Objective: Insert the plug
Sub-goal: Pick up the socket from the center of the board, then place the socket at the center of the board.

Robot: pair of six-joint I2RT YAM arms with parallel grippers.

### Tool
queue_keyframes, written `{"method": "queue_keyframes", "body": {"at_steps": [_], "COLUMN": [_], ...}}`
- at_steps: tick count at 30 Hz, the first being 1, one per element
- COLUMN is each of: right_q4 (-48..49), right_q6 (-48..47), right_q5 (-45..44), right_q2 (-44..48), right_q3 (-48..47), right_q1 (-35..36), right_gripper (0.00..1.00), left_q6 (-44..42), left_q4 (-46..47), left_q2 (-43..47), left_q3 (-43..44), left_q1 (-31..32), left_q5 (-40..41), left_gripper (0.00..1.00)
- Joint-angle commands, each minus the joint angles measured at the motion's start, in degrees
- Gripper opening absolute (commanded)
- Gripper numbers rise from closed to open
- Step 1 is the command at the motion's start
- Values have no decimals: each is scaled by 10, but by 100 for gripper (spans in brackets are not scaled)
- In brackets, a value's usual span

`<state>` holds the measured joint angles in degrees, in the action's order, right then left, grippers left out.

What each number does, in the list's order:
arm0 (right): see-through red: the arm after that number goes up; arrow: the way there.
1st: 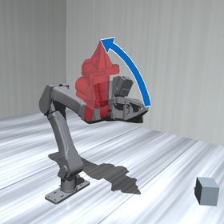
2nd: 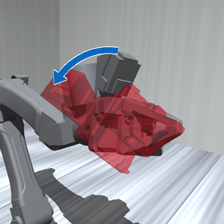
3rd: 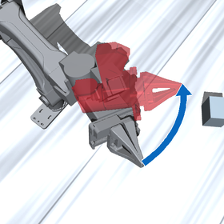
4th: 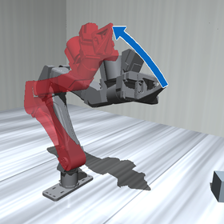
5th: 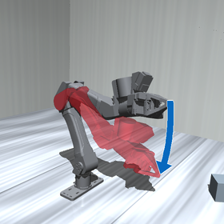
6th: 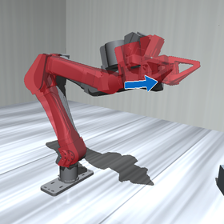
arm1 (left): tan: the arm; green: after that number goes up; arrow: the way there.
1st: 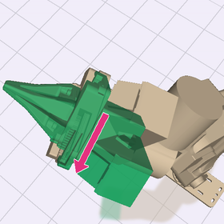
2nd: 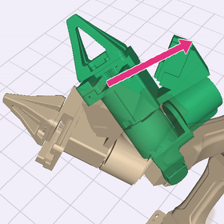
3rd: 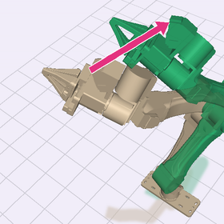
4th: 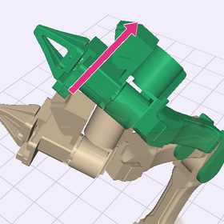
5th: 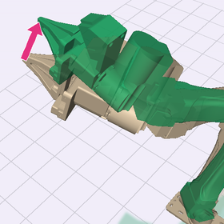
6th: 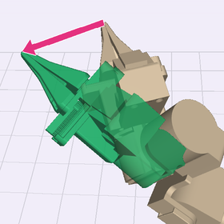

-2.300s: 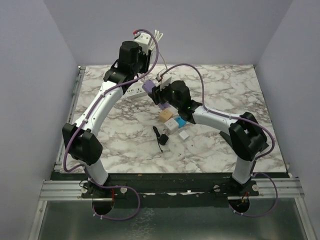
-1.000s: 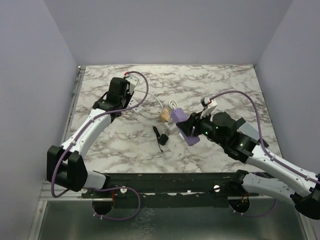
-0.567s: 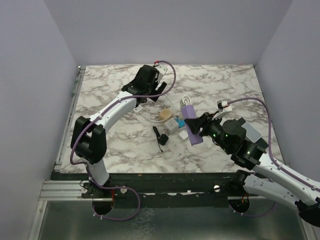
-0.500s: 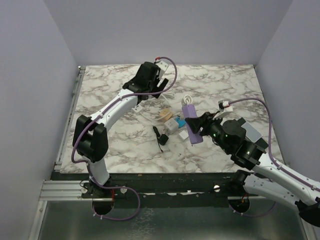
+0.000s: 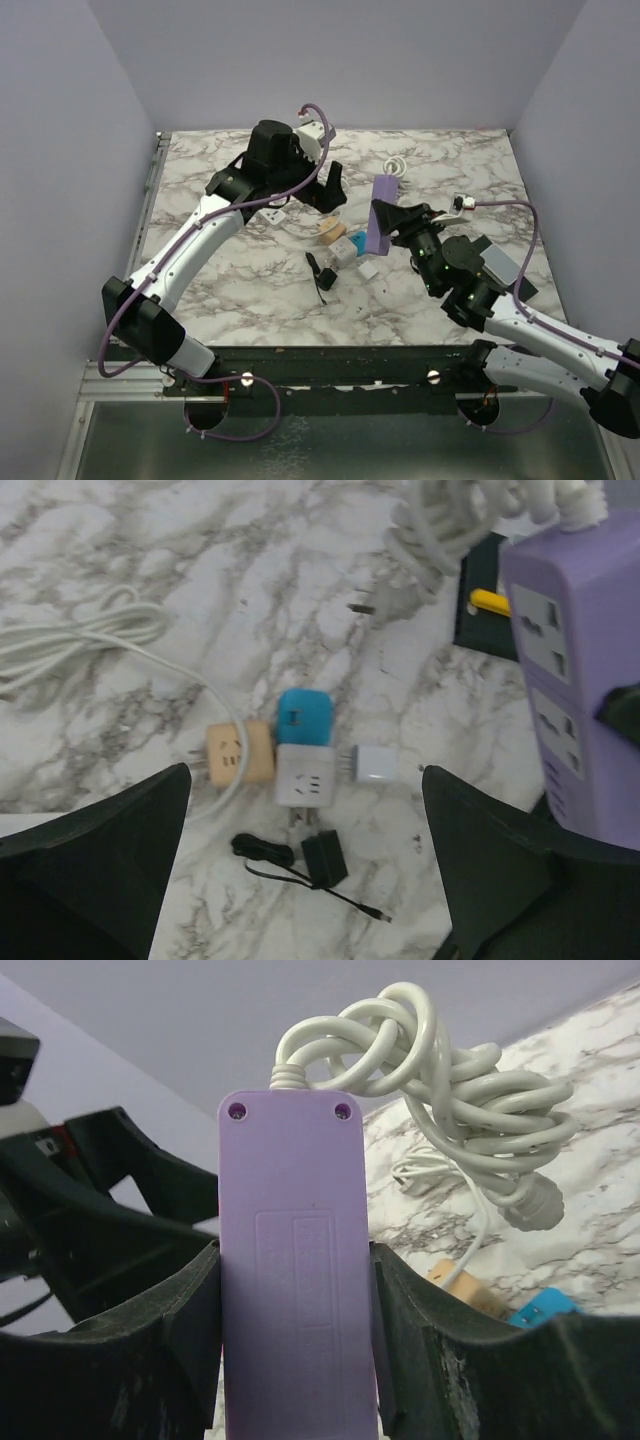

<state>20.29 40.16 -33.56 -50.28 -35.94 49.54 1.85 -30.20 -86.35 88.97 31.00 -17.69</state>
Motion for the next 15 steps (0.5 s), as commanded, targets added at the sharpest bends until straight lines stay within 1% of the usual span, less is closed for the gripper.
{"method": "queue_keyframes", "body": {"at_steps": [1, 4, 8, 15], "right_q4": [204, 266, 309, 369], "right_q6": [25, 23, 28, 50], "right_q5": [16, 36, 58, 88], "right_q2": [-25, -35, -51, -87], "right_q3": [11, 21, 22, 18], "right_q1": [3, 3, 3, 2], "right_gripper": [1, 1, 1, 1], "left_q6": [80, 94, 148, 219], "left_q4": [-33, -27, 30, 82], "left_q2": [6, 19, 50, 67], "left_q3": [-45, -53, -75, -93], "left_q1": [9, 9, 9, 9], "left_q5": [-186, -242, -311, -413], "left_gripper": [99, 99, 99, 99]}}
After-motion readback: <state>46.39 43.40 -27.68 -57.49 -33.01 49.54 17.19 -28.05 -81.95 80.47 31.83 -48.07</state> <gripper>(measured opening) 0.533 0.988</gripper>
